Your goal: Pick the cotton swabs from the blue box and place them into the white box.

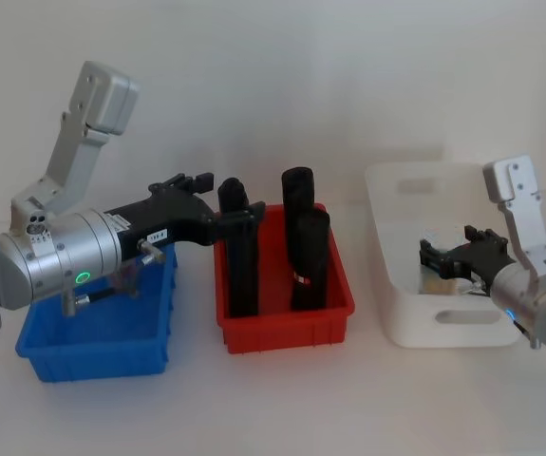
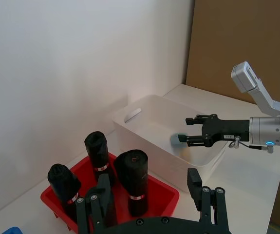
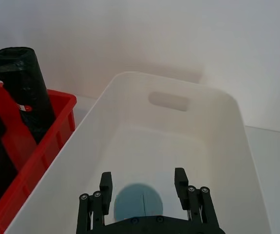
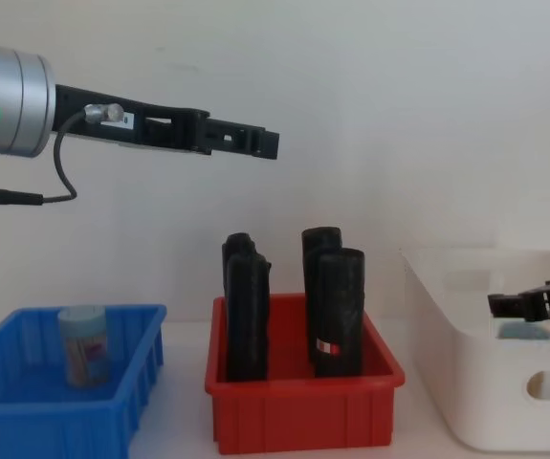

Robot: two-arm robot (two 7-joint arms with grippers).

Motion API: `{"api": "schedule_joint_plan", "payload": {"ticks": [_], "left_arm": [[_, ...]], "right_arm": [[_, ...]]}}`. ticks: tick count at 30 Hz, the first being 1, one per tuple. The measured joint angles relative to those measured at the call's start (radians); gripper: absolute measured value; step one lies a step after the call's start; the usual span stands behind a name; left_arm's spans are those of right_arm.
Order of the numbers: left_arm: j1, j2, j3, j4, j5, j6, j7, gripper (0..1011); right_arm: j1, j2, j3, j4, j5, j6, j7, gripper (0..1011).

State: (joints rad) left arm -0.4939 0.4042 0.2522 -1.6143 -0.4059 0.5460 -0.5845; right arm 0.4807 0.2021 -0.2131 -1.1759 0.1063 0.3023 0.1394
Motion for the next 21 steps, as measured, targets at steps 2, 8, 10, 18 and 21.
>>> {"api": "schedule_joint_plan", "payload": {"ticks": [2,8,10,18,21], "left_arm": [[0.0,0.0,0.0,0.0,0.0,0.0,0.0,1004],[0.0,0.0,0.0,0.0,0.0,0.0,0.0,1004],[0.0,0.0,0.0,0.0,0.0,0.0,0.0,1004],[0.0,0.0,0.0,0.0,0.0,0.0,0.0,1004],[0.0,0.0,0.0,0.0,0.0,0.0,0.0,1004]], "right_arm": [[0.007,-0.002,-0.002,0.018,-0.004,-0.005,0.004,793],[0.015,-0.006,-0.003,0.045,-0.008,-0.023,0.009,970],[0.015,-0.006,-0.003,0.049,-0.008,-0.031,0.01,1001],[0.002,-0.003,0.0,0.031,-0.002,-0.085,0.0,1001],[-0.006,0.0,0.003,0.016,0.002,-0.102,-0.005,1001]]}}
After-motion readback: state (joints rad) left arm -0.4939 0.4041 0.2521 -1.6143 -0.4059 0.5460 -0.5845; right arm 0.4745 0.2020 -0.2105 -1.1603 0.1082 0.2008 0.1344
